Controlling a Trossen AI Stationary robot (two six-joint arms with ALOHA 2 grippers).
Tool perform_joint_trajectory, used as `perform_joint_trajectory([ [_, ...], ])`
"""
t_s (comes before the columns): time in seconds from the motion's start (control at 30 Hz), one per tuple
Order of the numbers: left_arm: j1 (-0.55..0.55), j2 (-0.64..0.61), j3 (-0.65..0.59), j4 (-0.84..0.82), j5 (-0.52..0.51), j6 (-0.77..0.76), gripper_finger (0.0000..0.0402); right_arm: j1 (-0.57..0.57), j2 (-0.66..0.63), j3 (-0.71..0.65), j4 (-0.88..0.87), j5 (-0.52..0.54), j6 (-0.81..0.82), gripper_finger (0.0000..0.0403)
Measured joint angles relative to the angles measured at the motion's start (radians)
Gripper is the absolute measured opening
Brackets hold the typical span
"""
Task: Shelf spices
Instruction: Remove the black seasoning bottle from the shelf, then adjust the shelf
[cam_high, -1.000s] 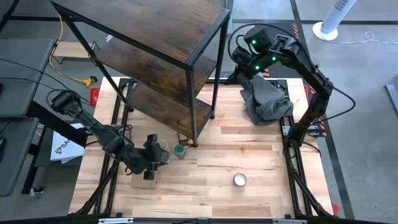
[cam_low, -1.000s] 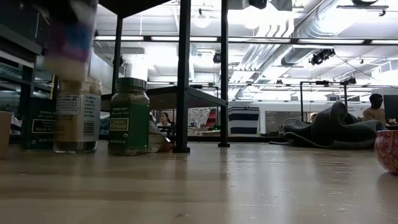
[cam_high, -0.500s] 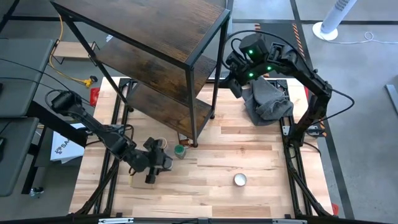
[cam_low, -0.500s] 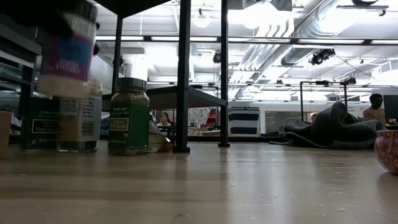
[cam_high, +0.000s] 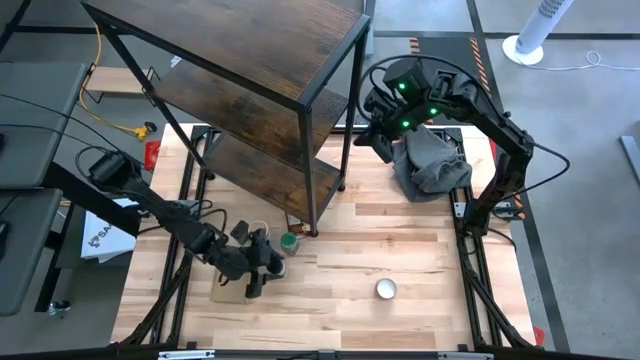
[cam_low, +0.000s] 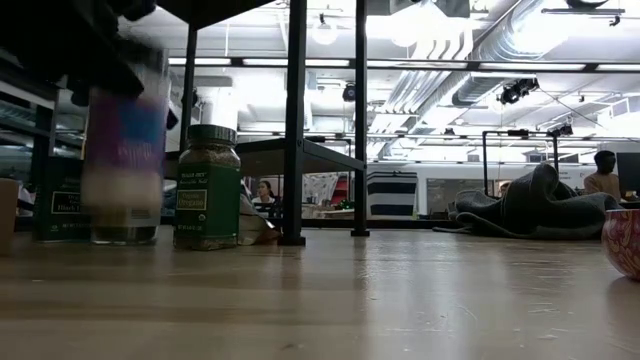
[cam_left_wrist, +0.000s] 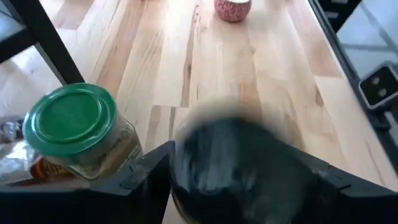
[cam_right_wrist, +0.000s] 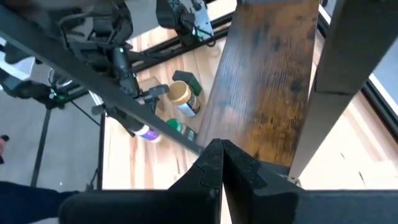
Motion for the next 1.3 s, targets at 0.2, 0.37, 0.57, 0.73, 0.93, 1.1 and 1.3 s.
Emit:
perform_joint_trajectory([
  [0.2,0.020,0.000,0.001,0.021,0.000,-0.070,0.0266,0.000,0.000,0.000,-0.043,0.000,-0.029,0.0000],
  [0.37,0.033,-0.001,0.026,0.007,0.048,-0.063,0.0267,0.003,0.000,0.000,-0.158,0.025,-0.031,0.0000],
  [0.57,0.032,-0.001,0.067,-0.003,0.041,0.009,0.0268,0.048,0.000,0.000,-0.167,0.110,-0.032,0.0000],
  [0.73,0.033,-0.033,0.090,-0.098,0.033,0.037,0.0268,0.082,-0.002,-0.015,-0.100,0.196,-0.004,0.0000],
  [0.93,0.034,-0.113,0.138,-0.225,-0.021,0.039,0.0268,0.123,-0.071,-0.269,0.166,0.229,0.125,0.0000],
  [1.1,0.034,-0.200,0.166,-0.252,-0.098,0.039,0.0268,0.177,-0.178,-0.588,0.539,0.297,0.266,0.0000],
  [1.3,0.037,-0.293,0.196,-0.238,-0.197,0.077,0.0268,0.264,-0.269,-0.818,0.856,0.717,0.360,0.0000],
])
